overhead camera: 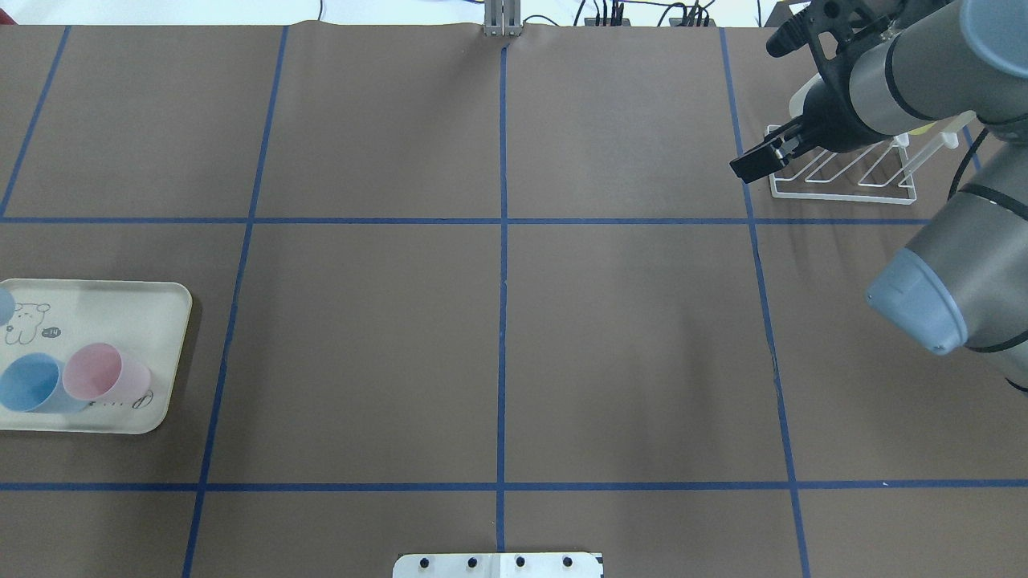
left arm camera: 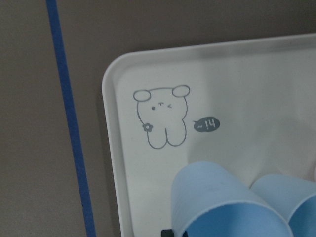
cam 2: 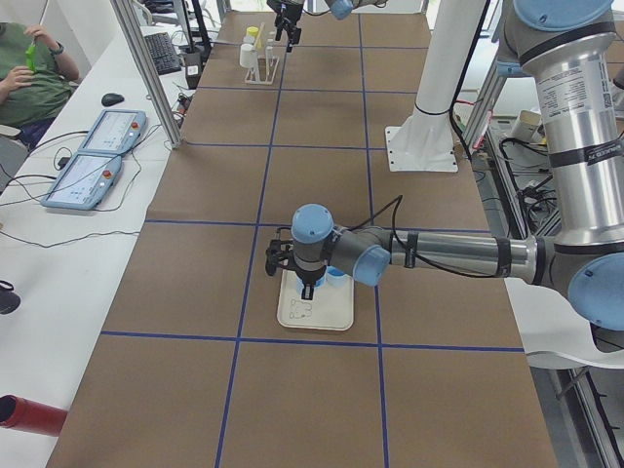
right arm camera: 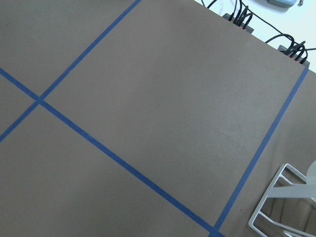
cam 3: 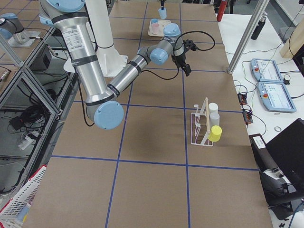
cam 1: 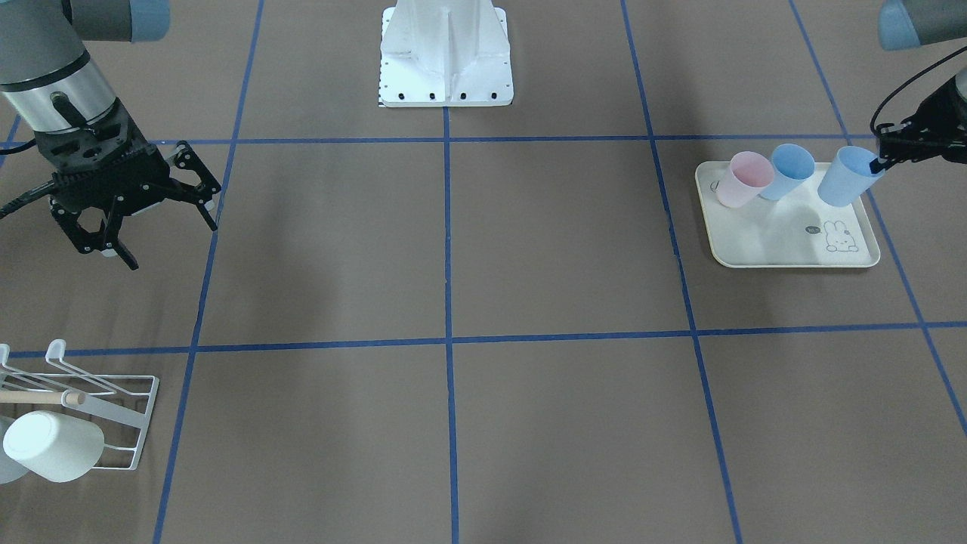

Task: Transfer IKEA cup to right arm and place on rack

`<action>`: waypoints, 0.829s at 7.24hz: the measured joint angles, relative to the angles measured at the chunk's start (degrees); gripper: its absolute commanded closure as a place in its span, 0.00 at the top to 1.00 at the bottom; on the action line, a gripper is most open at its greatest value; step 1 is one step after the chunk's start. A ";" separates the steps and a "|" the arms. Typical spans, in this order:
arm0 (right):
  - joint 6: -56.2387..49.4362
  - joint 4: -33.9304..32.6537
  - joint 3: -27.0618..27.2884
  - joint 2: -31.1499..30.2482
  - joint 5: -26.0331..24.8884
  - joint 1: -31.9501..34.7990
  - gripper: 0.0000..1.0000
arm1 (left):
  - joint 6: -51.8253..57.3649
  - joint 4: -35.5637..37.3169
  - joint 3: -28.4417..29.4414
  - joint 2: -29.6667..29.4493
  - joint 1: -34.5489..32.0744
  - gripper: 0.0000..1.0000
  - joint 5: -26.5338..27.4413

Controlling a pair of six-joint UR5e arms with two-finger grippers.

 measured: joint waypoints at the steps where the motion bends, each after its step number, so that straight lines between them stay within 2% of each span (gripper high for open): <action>1: 0.06 1.75 -0.22 0.65 -0.59 -0.34 1.00 | -1.02 7.43 -1.64 -5.42 -1.20 0.00 -0.09; 2: 0.14 4.38 -0.60 0.95 -0.89 -0.87 1.00 | -4.62 12.55 -2.50 -10.53 -1.64 0.00 -0.57; 4: 1.60 9.12 -1.17 1.24 -3.22 -2.99 0.99 | -17.34 15.64 -3.01 -18.53 -1.58 0.00 -4.97; 5: 2.79 12.22 -1.20 1.40 -8.23 -5.59 1.00 | -23.58 15.79 -3.03 -21.86 -1.43 0.00 -8.79; 6: 3.39 15.06 -1.27 2.24 -15.56 -9.40 1.00 | -29.31 15.65 -3.06 -24.95 -1.16 0.00 -12.05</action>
